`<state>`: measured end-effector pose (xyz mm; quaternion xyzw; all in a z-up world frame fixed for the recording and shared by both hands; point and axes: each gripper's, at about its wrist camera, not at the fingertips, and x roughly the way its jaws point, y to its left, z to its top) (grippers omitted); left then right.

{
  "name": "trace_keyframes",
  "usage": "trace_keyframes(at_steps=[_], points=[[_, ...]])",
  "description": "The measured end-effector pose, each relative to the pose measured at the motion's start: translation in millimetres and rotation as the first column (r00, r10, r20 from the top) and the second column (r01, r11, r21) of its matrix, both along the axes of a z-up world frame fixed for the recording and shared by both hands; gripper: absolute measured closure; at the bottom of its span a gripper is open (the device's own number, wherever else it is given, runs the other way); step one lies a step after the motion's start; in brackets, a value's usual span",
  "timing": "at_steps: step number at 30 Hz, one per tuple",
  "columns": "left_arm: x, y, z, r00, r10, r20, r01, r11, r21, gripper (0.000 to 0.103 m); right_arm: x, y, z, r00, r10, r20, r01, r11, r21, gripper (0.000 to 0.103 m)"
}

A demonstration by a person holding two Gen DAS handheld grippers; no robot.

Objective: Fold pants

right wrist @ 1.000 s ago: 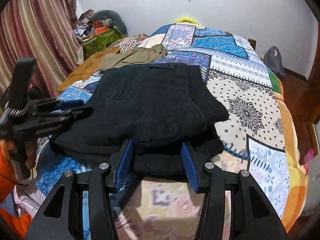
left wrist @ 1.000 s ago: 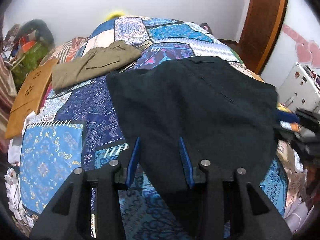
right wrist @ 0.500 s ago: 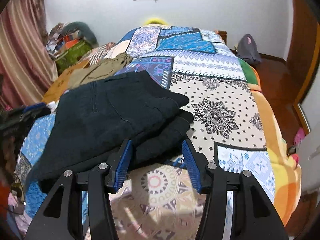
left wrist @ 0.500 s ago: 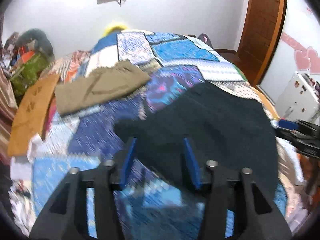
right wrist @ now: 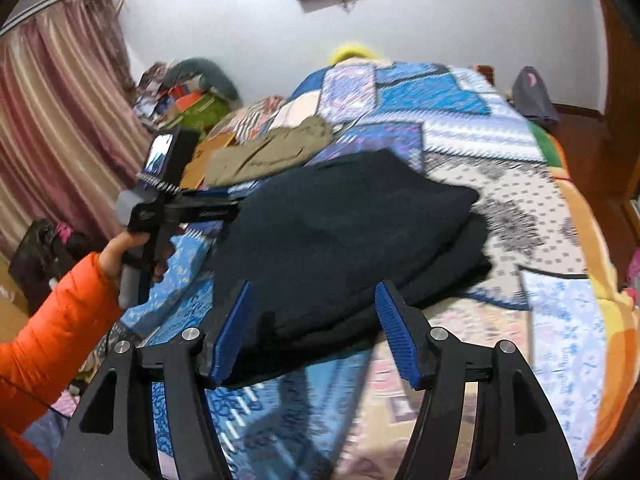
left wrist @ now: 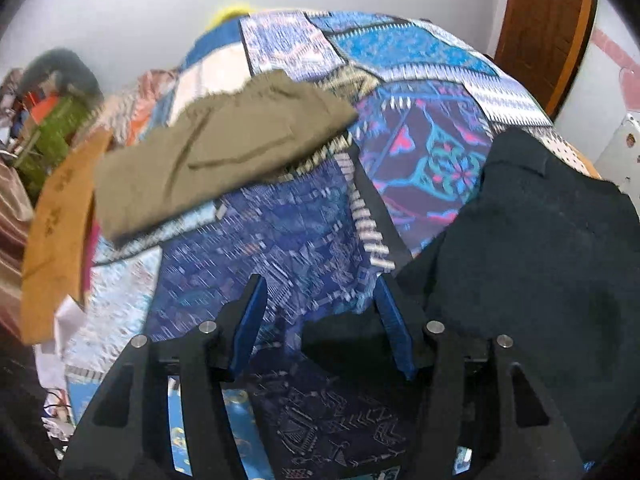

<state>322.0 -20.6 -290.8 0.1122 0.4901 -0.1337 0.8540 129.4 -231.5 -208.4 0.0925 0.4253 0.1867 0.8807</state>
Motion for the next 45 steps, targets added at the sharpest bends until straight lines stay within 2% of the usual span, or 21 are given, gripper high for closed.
trace_keyframes(at_steps=[4,7,12,19,21,24,27,31,34,36,38,41,44,45], points=[[-6,4,-3,0.999,-0.002,-0.041,0.002,1.000,-0.011,0.048,10,5,-22,0.999,0.029,-0.023,-0.030,0.997,-0.072,0.045],[-15,9,-5,0.997,-0.003,-0.072,0.002,1.000,-0.014,0.049,16,-7,-21,0.999,0.030,-0.017,-0.032,0.988,-0.151,0.064],[-41,12,0,0.993,-0.002,-0.114,-0.004,0.999,-0.047,0.054,36,-47,-32,0.999,0.003,-0.054,-0.010,0.992,-0.126,0.062],[-89,7,6,0.991,0.049,-0.124,-0.066,0.988,-0.140,0.057,66,-70,-41,0.998,-0.019,-0.054,0.009,0.985,-0.170,0.061],[-98,6,12,0.993,0.082,-0.083,-0.093,0.986,-0.138,0.057,76,-72,-40,0.998,-0.011,-0.064,0.000,0.984,-0.179,0.061],[-101,6,27,0.993,0.116,-0.013,-0.117,0.989,-0.092,0.057,76,-73,-29,0.998,-0.003,-0.061,-0.008,0.985,-0.174,0.061],[-96,6,51,0.990,0.120,0.068,-0.115,0.991,-0.073,0.057,72,-75,-11,1.000,0.006,-0.019,-0.008,0.993,-0.121,0.058],[-82,-8,84,0.986,0.074,0.146,-0.055,0.990,-0.132,0.059,72,-61,11,0.998,0.043,0.049,-0.040,0.997,-0.074,0.058],[-76,-36,96,0.984,-0.007,0.178,0.037,0.985,-0.169,0.069,76,-39,16,0.989,0.111,0.097,-0.103,0.992,-0.076,0.058],[-70,-57,93,0.985,-0.067,0.161,0.098,0.976,-0.195,0.080,80,-25,12,0.983,0.153,0.100,-0.145,0.986,-0.085,0.058],[-68,-75,83,0.984,-0.113,0.139,0.139,0.971,-0.196,0.082,87,-14,2,0.981,0.185,0.065,-0.180,0.980,-0.080,0.058],[-62,-98,53,0.985,-0.155,0.078,0.165,0.976,-0.144,0.082,96,-7,-20,0.977,0.212,-0.002,-0.211,0.973,-0.098,0.059],[-57,-100,28,0.986,-0.163,0.040,0.166,0.982,-0.090,0.086,95,-9,-31,0.974,0.225,-0.036,-0.228,0.967,-0.117,0.061],[-58,-98,24,0.985,-0.166,0.039,0.169,0.981,-0.094,0.086,91,-10,-32,0.972,0.232,-0.040,-0.235,0.963,-0.130,0.061]])
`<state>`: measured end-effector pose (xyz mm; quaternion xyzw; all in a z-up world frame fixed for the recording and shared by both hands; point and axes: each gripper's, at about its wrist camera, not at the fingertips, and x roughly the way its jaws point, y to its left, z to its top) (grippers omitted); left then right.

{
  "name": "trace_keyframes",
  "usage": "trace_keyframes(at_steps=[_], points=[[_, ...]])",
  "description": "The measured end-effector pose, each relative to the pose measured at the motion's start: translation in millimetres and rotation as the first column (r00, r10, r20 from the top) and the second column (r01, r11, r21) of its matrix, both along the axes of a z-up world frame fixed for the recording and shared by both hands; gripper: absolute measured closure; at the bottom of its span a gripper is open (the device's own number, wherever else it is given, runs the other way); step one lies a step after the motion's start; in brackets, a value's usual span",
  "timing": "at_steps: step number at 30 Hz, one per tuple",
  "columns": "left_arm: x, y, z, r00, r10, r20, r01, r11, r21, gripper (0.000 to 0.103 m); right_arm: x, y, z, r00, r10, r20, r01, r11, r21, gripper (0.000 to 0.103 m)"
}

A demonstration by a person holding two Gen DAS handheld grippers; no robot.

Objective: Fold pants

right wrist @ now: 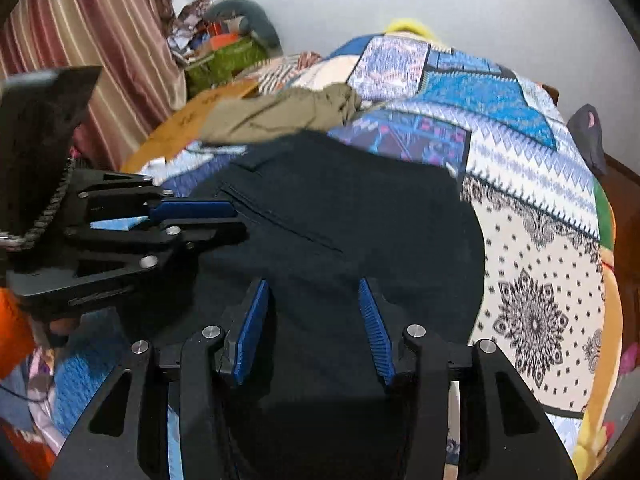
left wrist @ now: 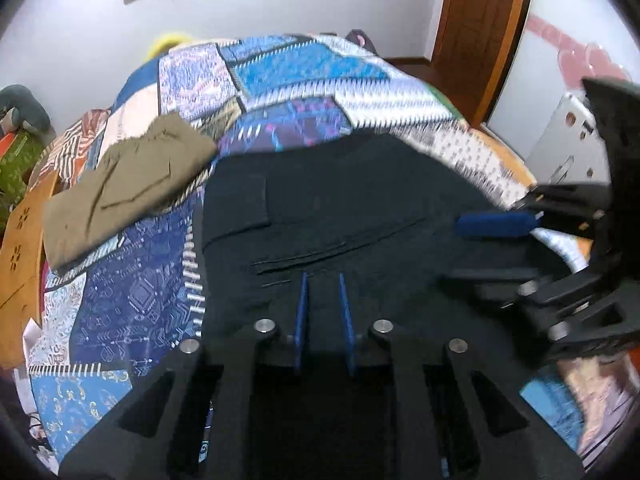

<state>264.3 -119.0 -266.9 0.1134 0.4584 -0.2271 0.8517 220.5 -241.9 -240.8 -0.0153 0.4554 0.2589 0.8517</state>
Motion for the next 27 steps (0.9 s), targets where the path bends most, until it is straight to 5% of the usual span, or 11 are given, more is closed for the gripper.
trace_keyframes(at_steps=[3,8,14,16,18,19,27], points=[[-8,9,4,1.000,-0.006,0.012,0.006,1.000,0.001,0.089,-10,-9,3,1.000,-0.009,0.014,0.009,0.998,-0.057,0.062],[-25,29,17,1.000,-0.003,0.013,0.003,1.000,-0.031,0.089,-22,-37,11,0.998,-0.060,-0.015,0.060,0.998,-0.022,0.060],[-39,52,41,0.997,0.041,0.068,-0.043,0.999,0.027,0.087,-32,-59,27,0.991,-0.135,0.001,0.135,0.989,-0.060,0.056],[-37,58,45,0.996,0.057,0.068,-0.060,0.998,0.035,0.078,-34,-64,33,0.988,-0.156,0.009,0.157,0.986,-0.061,0.055],[-34,64,48,0.993,0.086,0.077,-0.089,0.995,0.037,0.045,-34,-66,39,0.986,-0.166,0.024,0.167,0.984,-0.055,0.049],[-31,66,49,0.991,0.107,0.081,-0.109,0.994,0.024,0.039,-33,-66,41,0.985,-0.168,0.033,0.169,0.985,-0.046,0.043],[2,59,19,0.990,0.112,-0.085,-0.117,0.991,-0.062,0.037,-6,-63,12,0.979,-0.185,-0.088,0.188,0.982,0.028,0.035]])
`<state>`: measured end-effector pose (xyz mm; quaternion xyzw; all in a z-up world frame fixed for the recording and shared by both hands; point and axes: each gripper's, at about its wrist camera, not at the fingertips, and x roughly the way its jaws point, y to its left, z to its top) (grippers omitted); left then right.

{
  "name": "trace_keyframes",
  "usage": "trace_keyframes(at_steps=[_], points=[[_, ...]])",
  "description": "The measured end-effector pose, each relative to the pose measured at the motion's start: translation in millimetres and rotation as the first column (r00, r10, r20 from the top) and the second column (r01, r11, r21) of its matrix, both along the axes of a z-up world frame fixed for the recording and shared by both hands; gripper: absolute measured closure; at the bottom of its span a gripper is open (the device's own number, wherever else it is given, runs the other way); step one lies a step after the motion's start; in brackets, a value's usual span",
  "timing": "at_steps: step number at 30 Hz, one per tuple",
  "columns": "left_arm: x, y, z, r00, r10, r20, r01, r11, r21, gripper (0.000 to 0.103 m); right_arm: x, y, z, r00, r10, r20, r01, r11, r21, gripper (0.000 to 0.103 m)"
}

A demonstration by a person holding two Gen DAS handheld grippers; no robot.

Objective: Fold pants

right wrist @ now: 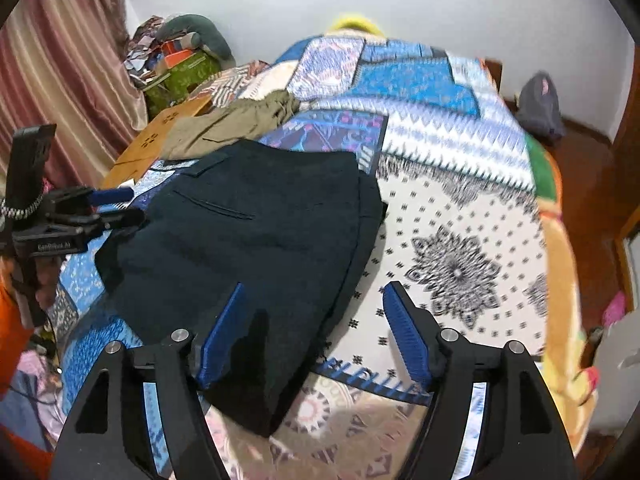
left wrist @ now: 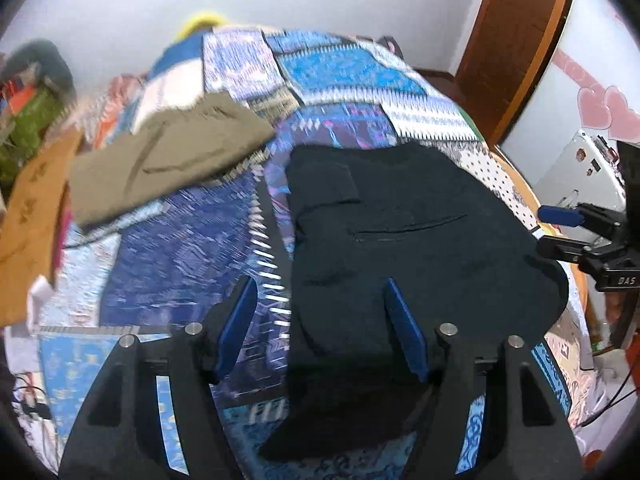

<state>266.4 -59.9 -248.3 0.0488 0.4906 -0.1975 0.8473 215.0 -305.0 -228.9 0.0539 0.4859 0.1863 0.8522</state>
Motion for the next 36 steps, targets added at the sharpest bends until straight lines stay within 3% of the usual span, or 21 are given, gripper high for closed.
trace_keyframes(at_steps=[6,9,16,18,24,29,36], points=[[24,-11,-31,0.988,-0.029,-0.149,0.017,0.996,-0.084,0.033,23,-6,-33,0.991,0.016,-0.133,0.002,0.991,0.135,0.029],[36,-11,-39,0.978,-0.025,-0.208,-0.003,0.991,-0.131,0.027,32,-6,-38,0.989,0.035,-0.147,-0.009,0.984,0.176,0.024],[51,-29,-39,0.972,-0.082,-0.220,0.053,0.989,-0.135,0.027,50,11,-40,0.983,0.112,-0.148,-0.082,0.978,0.194,0.020],[54,-32,-37,0.974,-0.085,-0.209,0.059,0.990,-0.129,0.032,55,12,-40,0.982,0.112,-0.150,-0.082,0.977,0.196,0.020],[56,-35,-23,0.987,-0.085,-0.137,0.073,0.993,-0.095,0.058,54,10,-35,0.986,0.111,-0.127,-0.084,0.975,0.207,0.041],[53,-33,-10,0.993,-0.070,-0.100,0.061,0.994,-0.088,0.068,51,12,-18,0.990,0.115,-0.075,-0.100,0.978,0.180,0.064],[41,-36,26,0.998,-0.066,0.015,0.067,0.996,-0.066,0.077,54,20,10,0.994,0.112,0.010,-0.112,0.980,0.167,0.071]])
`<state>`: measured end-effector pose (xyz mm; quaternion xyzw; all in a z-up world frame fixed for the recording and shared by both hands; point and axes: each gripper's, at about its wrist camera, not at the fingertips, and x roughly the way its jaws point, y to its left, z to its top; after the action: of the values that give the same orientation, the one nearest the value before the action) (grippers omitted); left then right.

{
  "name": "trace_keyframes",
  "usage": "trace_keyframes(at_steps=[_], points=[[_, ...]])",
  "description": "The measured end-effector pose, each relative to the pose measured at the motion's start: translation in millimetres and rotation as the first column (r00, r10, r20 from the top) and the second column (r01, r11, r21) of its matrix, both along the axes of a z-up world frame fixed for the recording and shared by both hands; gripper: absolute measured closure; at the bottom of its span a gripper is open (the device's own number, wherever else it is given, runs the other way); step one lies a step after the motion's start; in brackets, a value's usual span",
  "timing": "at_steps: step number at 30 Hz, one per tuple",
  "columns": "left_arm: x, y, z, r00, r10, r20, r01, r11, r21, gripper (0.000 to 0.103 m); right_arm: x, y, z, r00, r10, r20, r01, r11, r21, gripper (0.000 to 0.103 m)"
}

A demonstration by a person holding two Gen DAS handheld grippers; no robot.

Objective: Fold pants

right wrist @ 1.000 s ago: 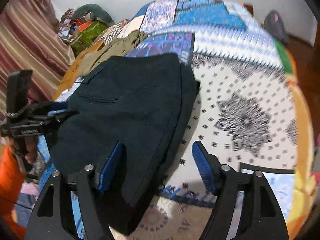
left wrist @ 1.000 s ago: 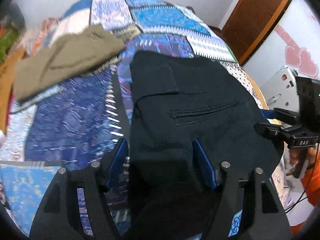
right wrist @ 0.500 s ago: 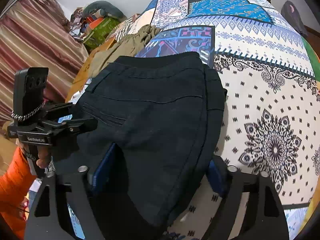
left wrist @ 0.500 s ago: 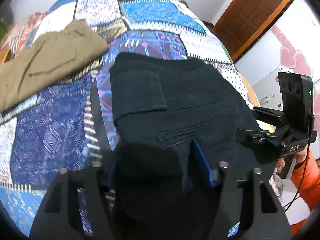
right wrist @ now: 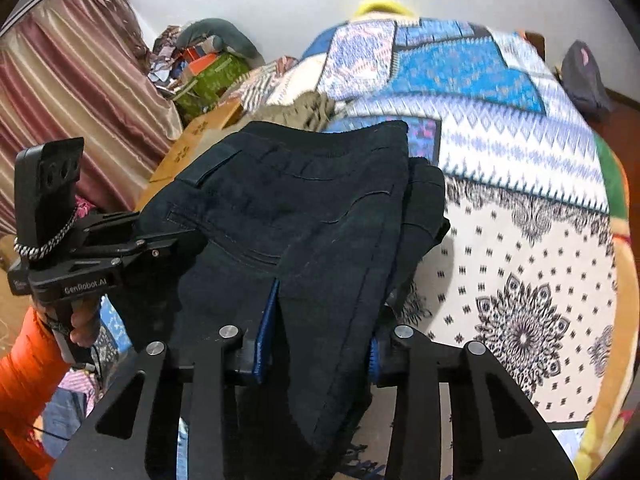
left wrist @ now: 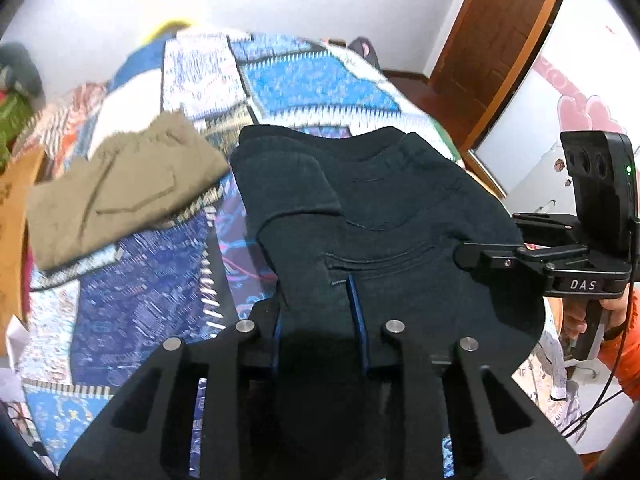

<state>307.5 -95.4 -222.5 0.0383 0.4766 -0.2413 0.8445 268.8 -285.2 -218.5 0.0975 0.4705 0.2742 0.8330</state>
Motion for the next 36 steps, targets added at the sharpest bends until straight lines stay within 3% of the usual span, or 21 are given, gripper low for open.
trace_keyframes(at_steps=[10,21,29,36], points=[[4,41,66,0.986,0.081,0.147,-0.073,0.996,-0.058,0.077,20,33,64,0.983,0.034,0.182,-0.034,0.999,-0.003,0.073],[53,112,108,0.950,0.187,0.252,-0.174,0.982,-0.071,0.077,75,95,86,0.953,0.088,0.290,-0.090,0.996,-0.009,0.074],[107,158,97,0.930,0.258,0.261,-0.252,0.966,-0.056,0.077,125,146,82,0.949,0.108,0.296,-0.104,0.994,-0.029,0.074],[161,198,58,0.930,0.311,0.195,-0.306,0.950,-0.053,0.077,167,187,55,0.957,0.113,0.267,-0.103,0.993,-0.053,0.074]])
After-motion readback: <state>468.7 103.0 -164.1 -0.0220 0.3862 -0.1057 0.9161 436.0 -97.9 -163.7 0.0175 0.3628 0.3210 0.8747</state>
